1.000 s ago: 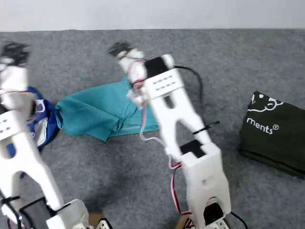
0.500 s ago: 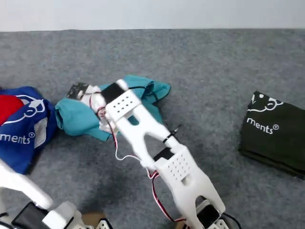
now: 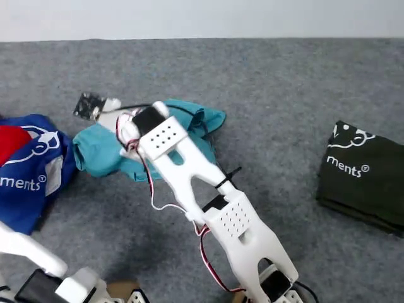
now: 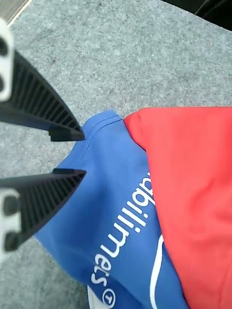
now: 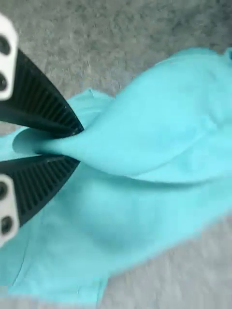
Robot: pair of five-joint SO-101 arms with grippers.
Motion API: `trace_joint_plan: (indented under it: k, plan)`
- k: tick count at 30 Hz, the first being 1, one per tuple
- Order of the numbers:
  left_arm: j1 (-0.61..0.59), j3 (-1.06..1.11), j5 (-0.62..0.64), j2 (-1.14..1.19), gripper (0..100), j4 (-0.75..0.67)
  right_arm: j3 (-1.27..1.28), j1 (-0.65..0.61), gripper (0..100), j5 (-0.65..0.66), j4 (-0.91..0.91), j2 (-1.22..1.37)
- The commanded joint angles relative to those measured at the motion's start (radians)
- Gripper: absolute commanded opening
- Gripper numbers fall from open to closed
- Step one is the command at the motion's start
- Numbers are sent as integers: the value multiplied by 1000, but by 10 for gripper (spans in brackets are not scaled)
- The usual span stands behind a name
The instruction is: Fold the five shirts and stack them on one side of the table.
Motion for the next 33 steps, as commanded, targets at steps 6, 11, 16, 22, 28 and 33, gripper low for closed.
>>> trace_joint_plan:
  k: [6,11,16,22,28,33]
  plan:
    - [-5,-5,3,-32,106,-14,-508,25,10,74,128,-21]
    - [-6,-4,5,-38,105,-12,-520,54,10,75,87,-137]
    - [-20,-7,5,-38,105,8,-502,94,10,106,36,-251]
    - [2,-8,5,-38,107,28,-500,188,10,158,130,-286]
    - [184,-12,-26,-38,107,100,-500,303,10,160,259,-213]
    - [373,-10,-28,-38,108,120,-509,456,10,157,189,-156]
